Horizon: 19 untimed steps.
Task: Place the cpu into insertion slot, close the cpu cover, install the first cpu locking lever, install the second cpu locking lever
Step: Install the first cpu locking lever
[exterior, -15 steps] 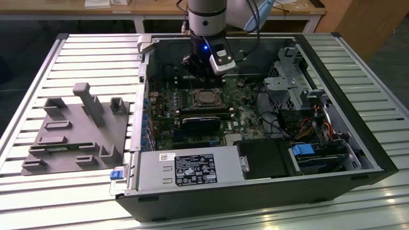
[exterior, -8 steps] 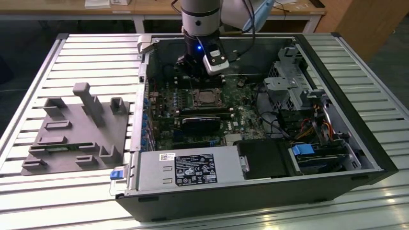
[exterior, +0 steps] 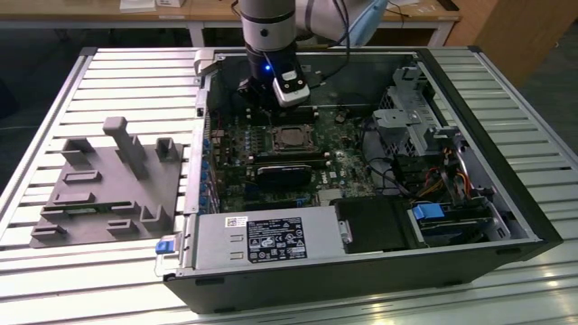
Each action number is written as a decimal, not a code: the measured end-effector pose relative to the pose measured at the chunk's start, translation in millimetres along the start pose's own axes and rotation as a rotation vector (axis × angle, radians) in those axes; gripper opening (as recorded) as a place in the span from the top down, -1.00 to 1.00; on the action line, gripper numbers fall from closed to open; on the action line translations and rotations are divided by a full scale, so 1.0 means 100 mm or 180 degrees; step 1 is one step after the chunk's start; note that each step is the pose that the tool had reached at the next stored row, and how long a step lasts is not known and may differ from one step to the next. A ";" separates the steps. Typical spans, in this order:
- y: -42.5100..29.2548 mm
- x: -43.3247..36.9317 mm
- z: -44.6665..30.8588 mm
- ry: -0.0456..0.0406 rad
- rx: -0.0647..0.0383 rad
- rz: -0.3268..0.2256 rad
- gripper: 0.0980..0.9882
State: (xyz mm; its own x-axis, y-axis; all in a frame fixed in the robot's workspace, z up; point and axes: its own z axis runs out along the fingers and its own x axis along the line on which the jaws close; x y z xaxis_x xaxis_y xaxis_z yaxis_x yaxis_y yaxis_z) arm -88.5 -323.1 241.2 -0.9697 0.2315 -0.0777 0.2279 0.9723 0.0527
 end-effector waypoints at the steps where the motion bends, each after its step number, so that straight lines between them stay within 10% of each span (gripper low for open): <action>1: -0.006 0.025 -0.002 -0.0003 -0.0001 0.0000 0.99; 19: -0.054 0.231 -0.040 -0.0026 -0.0042 0.0006 0.99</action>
State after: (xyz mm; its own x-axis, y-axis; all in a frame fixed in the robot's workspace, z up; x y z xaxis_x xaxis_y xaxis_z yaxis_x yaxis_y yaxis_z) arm -112.5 -323.1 243.1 -0.9685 0.2336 -0.0856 0.2285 0.9713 0.0661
